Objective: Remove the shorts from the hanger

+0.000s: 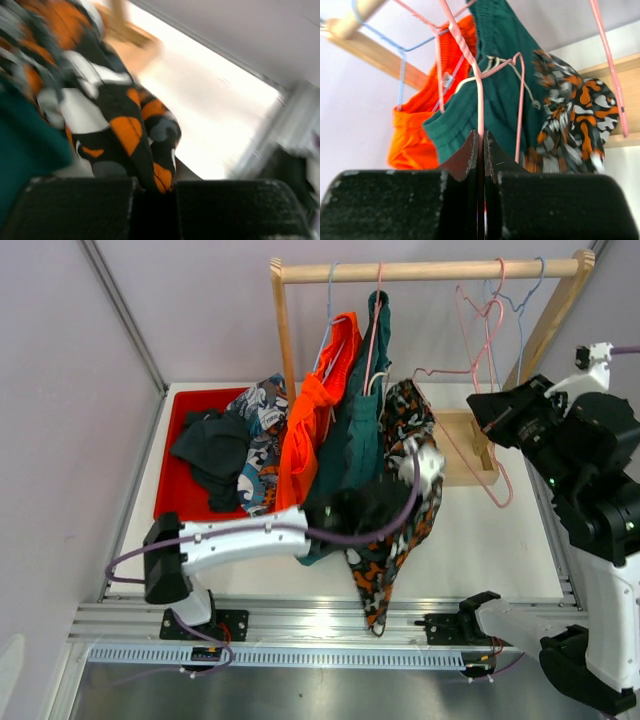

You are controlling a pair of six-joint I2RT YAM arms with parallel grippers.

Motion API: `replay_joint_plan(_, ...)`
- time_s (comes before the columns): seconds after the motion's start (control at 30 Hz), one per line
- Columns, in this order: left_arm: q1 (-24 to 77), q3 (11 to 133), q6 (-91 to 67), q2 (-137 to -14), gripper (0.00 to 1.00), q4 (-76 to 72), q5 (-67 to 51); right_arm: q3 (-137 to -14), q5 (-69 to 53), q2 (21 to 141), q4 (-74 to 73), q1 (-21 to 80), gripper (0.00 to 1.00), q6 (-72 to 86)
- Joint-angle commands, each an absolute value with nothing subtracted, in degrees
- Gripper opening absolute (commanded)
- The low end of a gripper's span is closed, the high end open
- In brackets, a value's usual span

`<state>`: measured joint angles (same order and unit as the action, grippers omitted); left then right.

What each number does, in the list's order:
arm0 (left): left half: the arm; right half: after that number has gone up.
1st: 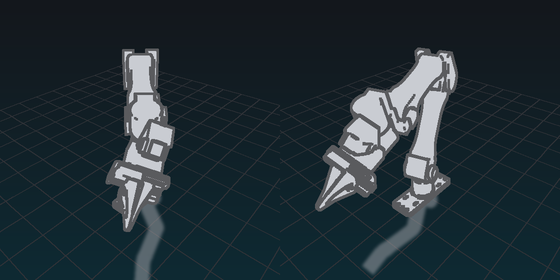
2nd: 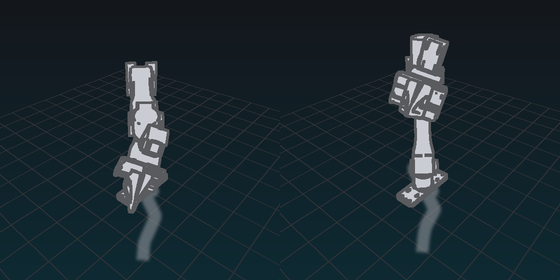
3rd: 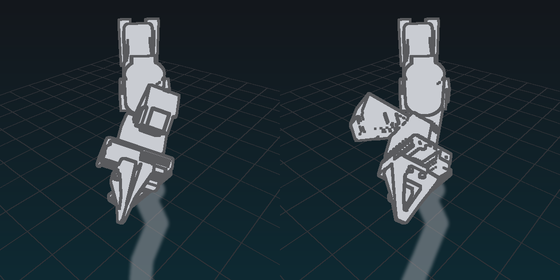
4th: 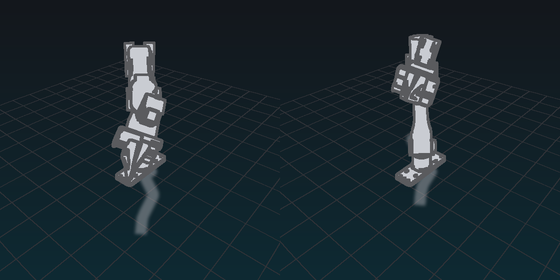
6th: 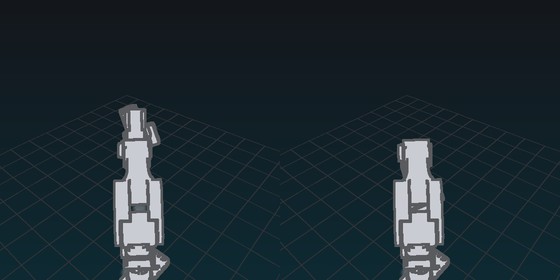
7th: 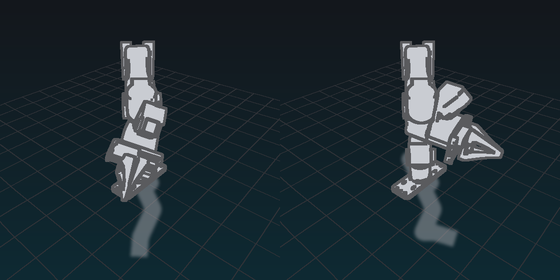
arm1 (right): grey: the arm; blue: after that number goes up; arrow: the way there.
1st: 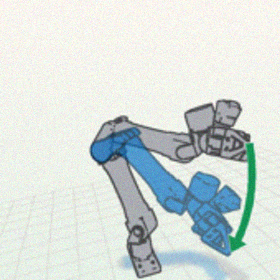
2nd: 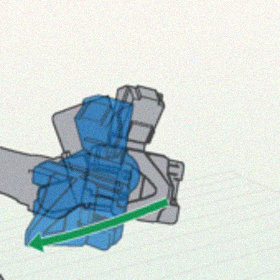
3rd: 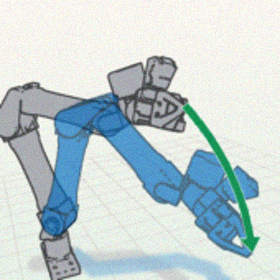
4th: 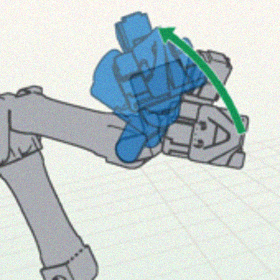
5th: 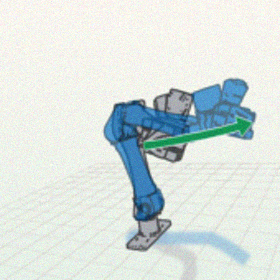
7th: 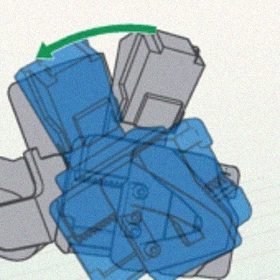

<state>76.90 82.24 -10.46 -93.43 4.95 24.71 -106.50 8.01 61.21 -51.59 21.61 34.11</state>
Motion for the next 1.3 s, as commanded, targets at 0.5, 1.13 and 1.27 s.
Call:
replay_joint_plan(0.5,74.9,77.1,-14.8,-76.8,0.00,14.4,26.7,-128.7,5.7,79.3,-47.8,17.1,0.00,28.5)
replay_joint_plan(1.13,86.7,100.0,-10.3,-61.0,0.00,57.1,61.1,-103.9,0.6,73.8,-35.9,10.3,0.00,30.1)
replay_joint_plan(1.27,86.3,105.5,8.4,-61.4,0.00,47.1,68.4,-97.8,-1.6,68.8,-35.9,10.2,0.51,29.4)
